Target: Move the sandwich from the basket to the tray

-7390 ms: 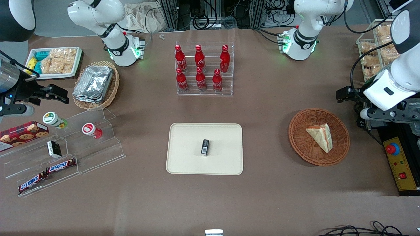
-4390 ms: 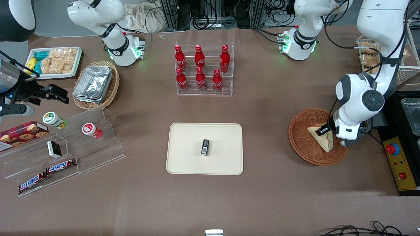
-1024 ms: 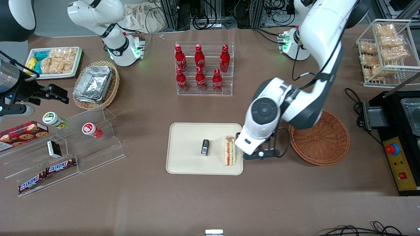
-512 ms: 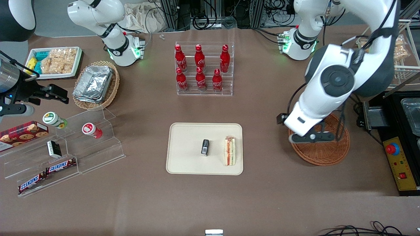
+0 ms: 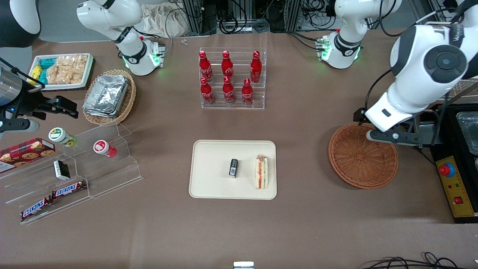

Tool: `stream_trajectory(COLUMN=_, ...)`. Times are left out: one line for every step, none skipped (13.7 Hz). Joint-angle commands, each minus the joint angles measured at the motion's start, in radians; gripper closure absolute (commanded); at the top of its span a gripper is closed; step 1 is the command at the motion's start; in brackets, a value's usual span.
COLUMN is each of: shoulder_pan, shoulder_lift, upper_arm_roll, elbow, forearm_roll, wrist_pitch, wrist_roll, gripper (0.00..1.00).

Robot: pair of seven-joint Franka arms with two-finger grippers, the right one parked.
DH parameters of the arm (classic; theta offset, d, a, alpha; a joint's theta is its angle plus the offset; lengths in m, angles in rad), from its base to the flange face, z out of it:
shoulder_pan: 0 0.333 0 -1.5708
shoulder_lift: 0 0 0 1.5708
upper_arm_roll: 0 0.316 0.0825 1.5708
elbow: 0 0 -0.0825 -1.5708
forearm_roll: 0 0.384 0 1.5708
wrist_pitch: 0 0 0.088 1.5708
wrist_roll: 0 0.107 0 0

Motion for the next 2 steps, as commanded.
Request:
stream_trajectory(shoulder_pan=0.036, shoulder_lift=0.008, upper_arm_roll=-0.007, elbow=0.068, forearm_roll=-0.018, wrist_pitch=-0.046, wrist_roll=0.092, gripper=0.0)
stream_trajectory(shoulder_pan=0.036, shoulder_lift=0.027, upper_arm_roll=-0.007, elbow=0.105, forearm_roll=-0.017, wrist_pitch=-0.049, wrist_roll=0.094, gripper=0.0)
